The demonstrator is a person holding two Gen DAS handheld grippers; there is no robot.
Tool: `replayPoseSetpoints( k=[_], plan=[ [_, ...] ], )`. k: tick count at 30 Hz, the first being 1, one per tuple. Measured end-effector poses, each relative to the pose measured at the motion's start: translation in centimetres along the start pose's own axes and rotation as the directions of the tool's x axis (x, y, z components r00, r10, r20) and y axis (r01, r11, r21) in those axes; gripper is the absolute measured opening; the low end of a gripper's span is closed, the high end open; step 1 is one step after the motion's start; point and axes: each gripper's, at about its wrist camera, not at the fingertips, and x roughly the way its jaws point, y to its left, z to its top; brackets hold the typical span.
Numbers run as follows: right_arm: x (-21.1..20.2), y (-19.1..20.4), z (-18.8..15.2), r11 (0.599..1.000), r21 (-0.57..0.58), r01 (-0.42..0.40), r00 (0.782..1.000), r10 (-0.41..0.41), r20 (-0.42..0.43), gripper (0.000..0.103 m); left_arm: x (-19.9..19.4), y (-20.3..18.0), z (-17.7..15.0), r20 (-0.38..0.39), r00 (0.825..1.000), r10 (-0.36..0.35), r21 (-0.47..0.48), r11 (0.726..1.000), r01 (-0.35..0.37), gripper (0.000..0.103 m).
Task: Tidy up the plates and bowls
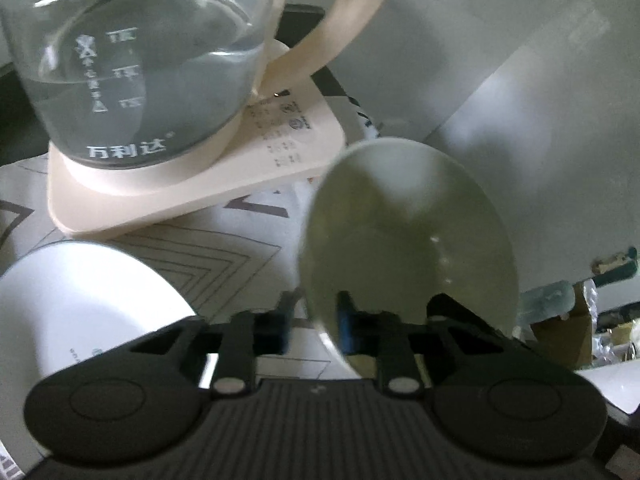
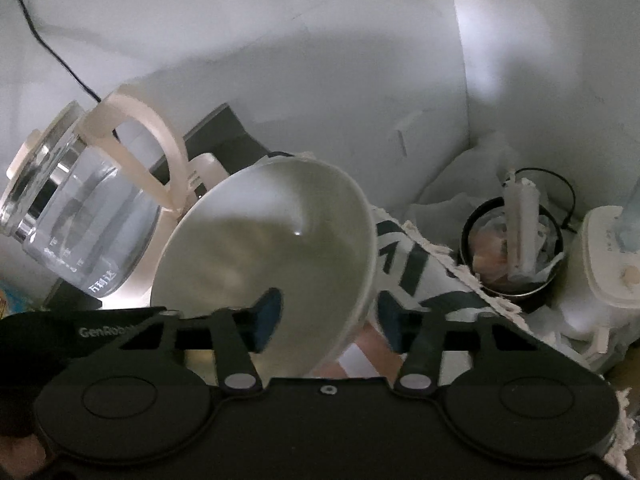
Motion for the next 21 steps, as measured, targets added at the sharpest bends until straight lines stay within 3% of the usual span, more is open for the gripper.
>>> replayPoseSetpoints(
  k=[3,5,11,21],
  plan=[
    [0.2,0.2,-0.2,1.000,-0.017,0.008,1.000,-0.008,0.002,0.030,-0.4,0.1,0.0,0.003,1.000,0.021,-0.001,1.000,-0.021,0.015],
    [0.0,0.3,-0.2,1.000,-0.011,0.009,1.000,-0.009,-0.002,0.026,-1.0,0.2,-0.2,0.002,1.000,0.005,0.001,1.000,-0.005,0.015],
    [-2.1,0.9,-0.9,1.000,-0.017,0.002,0.999,-0.001,0.040,0.026,-3.1,0.2,-1.1,0.022,1.000,-0.003,0.013,1.000,0.002,0.015],
    [-5.5,2.7,-2.1,0.999,-0.049,-0.013,0.995,0.017,0.101,0.026,-8.6,1.3,-3.6,0.148,0.989,-0.010,0.008,1.000,0.009,0.016]
  ],
)
